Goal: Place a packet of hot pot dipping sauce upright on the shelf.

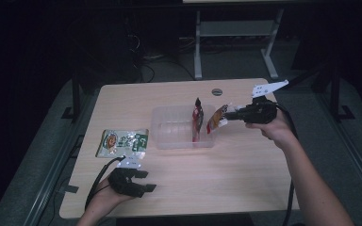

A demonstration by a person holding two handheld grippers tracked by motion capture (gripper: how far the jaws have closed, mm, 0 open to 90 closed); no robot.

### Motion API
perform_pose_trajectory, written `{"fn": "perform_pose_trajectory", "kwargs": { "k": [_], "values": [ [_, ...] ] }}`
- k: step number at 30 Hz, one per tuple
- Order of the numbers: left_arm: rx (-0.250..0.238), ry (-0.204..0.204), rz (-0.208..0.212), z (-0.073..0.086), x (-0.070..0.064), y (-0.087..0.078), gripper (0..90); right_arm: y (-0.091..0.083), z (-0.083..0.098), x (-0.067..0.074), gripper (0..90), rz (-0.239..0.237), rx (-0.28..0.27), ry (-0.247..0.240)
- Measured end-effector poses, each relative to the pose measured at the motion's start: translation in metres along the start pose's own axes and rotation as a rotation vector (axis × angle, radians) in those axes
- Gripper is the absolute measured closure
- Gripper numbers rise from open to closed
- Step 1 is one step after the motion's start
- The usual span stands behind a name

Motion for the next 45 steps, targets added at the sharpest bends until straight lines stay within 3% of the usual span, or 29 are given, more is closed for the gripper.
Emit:
{"fn": "perform_pose_trajectory", "kwargs": {
  "k": [13, 19, 24, 30, 45],
  "values": [
    [0.006, 0.007, 0.003, 0.000, 0.000, 0.000, 37.6, 0.004, -0.006, -0.011, 89.0, 0.059, 0.136, -0.047],
    [0.008, 0.005, 0.005, 0.000, 0.000, -0.001, 37.6, 0.011, -0.009, -0.014, 88.9, 0.069, 0.173, -0.051],
    [0.007, 0.003, 0.007, 0.000, 0.001, -0.001, 37.6, 0.016, -0.010, -0.015, 88.9, 0.069, 0.173, -0.052],
    [0.003, 0.002, 0.009, -0.001, 0.000, -0.001, 37.6, 0.028, -0.007, -0.015, 88.9, 0.067, 0.214, -0.060],
    [0.007, -0.009, 0.008, 0.001, 0.003, 0.000, 37.7, 0.045, -0.002, -0.019, 88.7, 0.062, 0.222, -0.039]
  ]
}}
Point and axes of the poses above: each handheld gripper's, and its own axes: y roughly forward along the jaws, z roughly out of its underside, x roughly to its left, the point moved 5 cm from there along y, roughly forward along the jaws, and after that the axes turned 12 degrees about -y, right-handed, at the moved point
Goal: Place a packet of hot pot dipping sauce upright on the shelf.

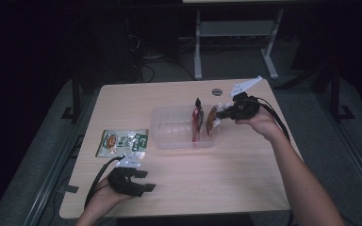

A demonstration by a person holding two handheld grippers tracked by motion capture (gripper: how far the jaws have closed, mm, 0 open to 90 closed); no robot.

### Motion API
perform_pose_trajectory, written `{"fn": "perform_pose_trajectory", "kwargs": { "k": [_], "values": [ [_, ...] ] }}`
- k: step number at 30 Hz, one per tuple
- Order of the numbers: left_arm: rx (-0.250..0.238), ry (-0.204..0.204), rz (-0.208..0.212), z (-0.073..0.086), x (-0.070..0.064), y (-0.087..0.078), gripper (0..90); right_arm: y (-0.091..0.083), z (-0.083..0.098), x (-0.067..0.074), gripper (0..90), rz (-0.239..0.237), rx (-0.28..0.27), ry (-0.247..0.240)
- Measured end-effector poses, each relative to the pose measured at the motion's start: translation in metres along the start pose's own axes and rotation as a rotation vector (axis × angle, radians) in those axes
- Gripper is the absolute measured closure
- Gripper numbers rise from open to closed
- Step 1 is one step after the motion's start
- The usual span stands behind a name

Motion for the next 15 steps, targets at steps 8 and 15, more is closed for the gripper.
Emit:
{"fn": "perform_pose_trajectory", "kwargs": {
  "k": [8, 15],
  "values": [
    [-0.001, 0.008, 0.000, 0.001, 0.000, 0.001, 37.6, 0.010, 0.002, -0.001, 88.6, -0.009, 0.013, 0.013],
    [-0.005, 0.015, 0.010, 0.002, 0.000, 0.003, 36.3, 0.015, 0.004, -0.001, 87.7, -0.008, 0.027, 0.025]
  ]
}}
Point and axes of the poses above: each handheld gripper's, and its own axes: y roughly forward along the jaws, z roughly out of its underside, x roughly to its left, the point moved 5 cm from there along y, roughly forward along the jaws, and after that the axes turned 12 degrees about -y, right-handed, at the moved point
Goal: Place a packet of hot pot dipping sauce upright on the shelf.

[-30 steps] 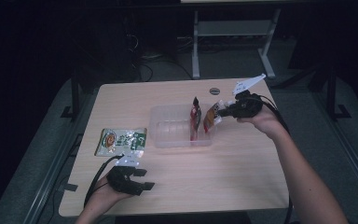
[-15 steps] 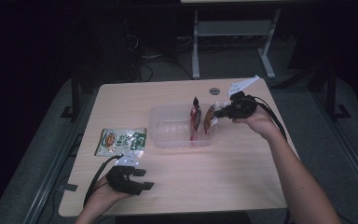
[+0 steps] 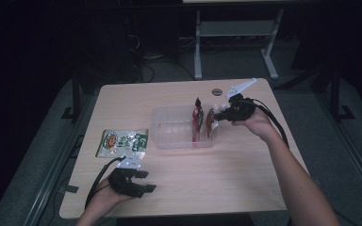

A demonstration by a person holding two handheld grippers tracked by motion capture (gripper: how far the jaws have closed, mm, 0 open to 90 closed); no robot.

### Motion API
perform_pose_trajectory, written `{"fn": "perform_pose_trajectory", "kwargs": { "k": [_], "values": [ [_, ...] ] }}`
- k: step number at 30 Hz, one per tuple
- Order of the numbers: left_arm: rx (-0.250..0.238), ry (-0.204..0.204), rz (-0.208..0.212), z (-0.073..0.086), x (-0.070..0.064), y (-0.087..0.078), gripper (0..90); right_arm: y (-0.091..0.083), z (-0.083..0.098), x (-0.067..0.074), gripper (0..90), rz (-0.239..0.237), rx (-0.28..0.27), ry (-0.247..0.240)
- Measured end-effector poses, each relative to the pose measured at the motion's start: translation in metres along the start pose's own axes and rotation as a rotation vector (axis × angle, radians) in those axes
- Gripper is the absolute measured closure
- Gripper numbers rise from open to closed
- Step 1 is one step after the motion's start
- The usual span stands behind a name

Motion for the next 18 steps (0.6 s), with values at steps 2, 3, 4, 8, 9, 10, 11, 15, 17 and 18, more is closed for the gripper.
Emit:
{"fn": "perform_pose_trajectory", "kwargs": {
  "k": [2, 3, 4, 8, 9, 10, 11, 15, 17, 18],
  "values": [
    [0.003, -0.004, -0.002, 0.000, 0.000, 0.000, 36.0, 0.001, 0.000, 0.000, 86.5, 0.005, 0.002, 0.001],
    [0.002, -0.010, 0.002, 0.000, 0.001, 0.001, 36.0, -0.001, -0.001, -0.001, 78.6, 0.011, -0.033, 0.017],
    [0.003, -0.015, 0.006, 0.000, 0.000, 0.001, 36.0, -0.001, -0.001, -0.001, 78.6, 0.011, -0.033, 0.017],
    [0.002, -0.031, 0.014, -0.002, 0.002, 0.001, 34.4, -0.009, 0.000, 0.000, 56.5, 0.021, -0.068, 0.059],
    [0.002, -0.031, 0.014, -0.002, 0.002, 0.001, 34.4, -0.011, 0.000, 0.001, 52.6, 0.031, -0.080, 0.063],
    [0.004, -0.031, 0.015, -0.003, 0.003, 0.000, 34.4, -0.014, 0.002, 0.002, 48.9, 0.033, -0.098, 0.069],
    [0.004, -0.040, 0.020, -0.003, 0.003, 0.001, 34.5, -0.016, 0.005, 0.003, 45.1, 0.028, -0.104, 0.091],
    [0.008, -0.027, 0.023, -0.004, 0.003, 0.001, 34.6, -0.021, 0.020, 0.008, 35.3, 0.052, -0.101, 0.118],
    [0.008, -0.025, 0.023, -0.005, 0.003, 0.002, 34.6, -0.022, 0.027, 0.012, 30.1, 0.064, -0.091, 0.127],
    [0.009, -0.027, 0.025, -0.005, 0.002, 0.002, 34.5, -0.023, 0.030, 0.014, 29.0, 0.074, -0.087, 0.133]
  ]
}}
Point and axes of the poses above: each handheld gripper's, and its own axes: y roughly forward along the jaws, z roughly out of its underside, x roughly to its left, the point moved 5 cm from there along y, roughly forward along the jaws, and after that the axes turned 12 degrees about -y, right-handed, at the moved point
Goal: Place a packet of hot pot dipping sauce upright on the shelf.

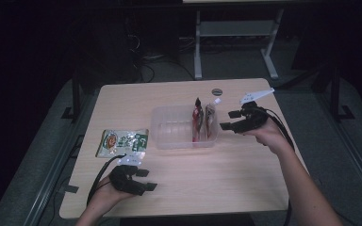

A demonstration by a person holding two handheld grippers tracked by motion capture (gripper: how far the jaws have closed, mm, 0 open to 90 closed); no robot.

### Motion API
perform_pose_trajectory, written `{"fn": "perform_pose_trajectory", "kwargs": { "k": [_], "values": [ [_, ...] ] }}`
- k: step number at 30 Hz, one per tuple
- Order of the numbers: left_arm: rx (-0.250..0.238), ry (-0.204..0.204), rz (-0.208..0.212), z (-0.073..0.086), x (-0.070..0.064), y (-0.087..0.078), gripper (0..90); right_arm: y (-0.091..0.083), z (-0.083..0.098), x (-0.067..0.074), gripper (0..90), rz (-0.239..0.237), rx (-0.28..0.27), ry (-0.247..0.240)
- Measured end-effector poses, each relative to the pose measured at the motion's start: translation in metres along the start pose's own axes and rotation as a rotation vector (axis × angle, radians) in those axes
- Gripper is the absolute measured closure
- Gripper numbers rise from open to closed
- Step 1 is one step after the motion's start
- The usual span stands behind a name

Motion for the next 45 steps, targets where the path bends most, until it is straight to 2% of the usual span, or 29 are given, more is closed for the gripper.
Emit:
{"fn": "perform_pose_trajectory", "kwargs": {
  "k": [2, 8, 10, 13, 15, 19, 25, 26, 29, 30, 31, 33, 34, 36, 38, 39, 41, 42, 43, 45],
  "values": [
    [0.000, 0.002, -0.001, 0.000, 0.000, 0.000, 34.5, -0.001, 0.007, 0.005, 25.8, 0.008, 0.002, 0.003],
    [0.000, 0.008, -0.007, 0.000, 0.001, -0.001, 34.4, -0.004, 0.024, 0.020, 23.8, 0.021, 0.002, -0.006],
    [-0.001, 0.009, -0.006, 0.000, 0.001, -0.001, 34.4, -0.007, 0.031, 0.031, 21.4, 0.026, -0.008, 0.001],
    [-0.005, 0.008, -0.008, -0.001, 0.002, -0.002, 34.5, -0.007, 0.034, 0.036, 20.8, 0.041, -0.003, -0.007],
    [-0.002, 0.012, -0.010, -0.001, 0.004, -0.002, 34.6, -0.007, 0.041, 0.047, 19.9, 0.048, -0.002, -0.004],
    [0.000, 0.013, -0.011, -0.001, 0.005, -0.001, 34.9, -0.005, 0.048, 0.056, 19.8, 0.047, -0.008, -0.015],
    [0.005, 0.017, -0.014, 0.000, 0.004, -0.001, 35.3, 0.007, 0.069, 0.084, 18.4, 0.027, 0.020, -0.009],
    [0.005, 0.017, -0.014, 0.000, 0.004, -0.001, 35.4, 0.007, 0.069, 0.084, 18.4, 0.027, 0.020, -0.009],
    [0.009, 0.022, -0.019, 0.001, 0.006, 0.000, 36.0, 0.013, 0.078, 0.106, 16.2, 0.025, 0.059, -0.018],
    [0.009, 0.022, -0.019, 0.001, 0.006, 0.000, 36.6, 0.013, 0.078, 0.106, 16.2, 0.025, 0.059, -0.018],
    [0.006, 0.021, -0.022, 0.000, 0.007, 0.000, 38.0, 0.014, 0.083, 0.119, 15.5, 0.012, 0.063, -0.018],
    [0.002, 0.038, -0.034, -0.001, 0.010, -0.002, 39.0, 0.014, 0.084, 0.123, 15.1, 0.010, 0.064, -0.017],
    [-0.002, 0.030, -0.048, -0.003, 0.012, -0.004, 42.9, 0.013, 0.086, 0.136, 13.9, -0.008, 0.071, -0.045],
    [-0.006, 0.020, -0.059, -0.004, 0.013, -0.005, 45.5, 0.013, 0.086, 0.140, 13.9, -0.010, 0.073, -0.057],
    [-0.012, 0.006, -0.080, -0.008, 0.020, -0.009, 52.8, 0.013, 0.086, 0.146, 13.9, -0.020, 0.073, -0.092],
    [-0.028, -0.011, -0.106, -0.012, 0.025, -0.012, 62.1, 0.014, 0.085, 0.147, 13.9, -0.024, 0.065, -0.088],
    [-0.033, -0.022, -0.120, -0.014, 0.029, -0.014, 71.5, 0.015, 0.085, 0.147, 13.9, -0.025, 0.068, -0.086],
    [-0.041, -0.040, -0.133, -0.017, 0.034, -0.016, 71.5, 0.016, 0.085, 0.146, 13.9, -0.025, 0.068, -0.088],
    [-0.047, -0.045, -0.144, -0.020, 0.038, -0.019, 82.5, 0.017, 0.086, 0.146, 13.9, -0.022, 0.072, -0.095],
    [-0.063, -0.065, -0.165, -0.025, 0.046, -0.022, 85.9, 0.017, 0.086, 0.146, 13.9, -0.023, 0.075, -0.093]
  ]
}}
Point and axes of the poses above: each handheld gripper's, and its own axes: y roughly forward along the jaws, z roughly out of its underside, x roughly to its left, the point moved 5 cm from there along y, roughly forward along the jaws, and after that the axes turned 12 degrees about -y, right-handed, at the moved point
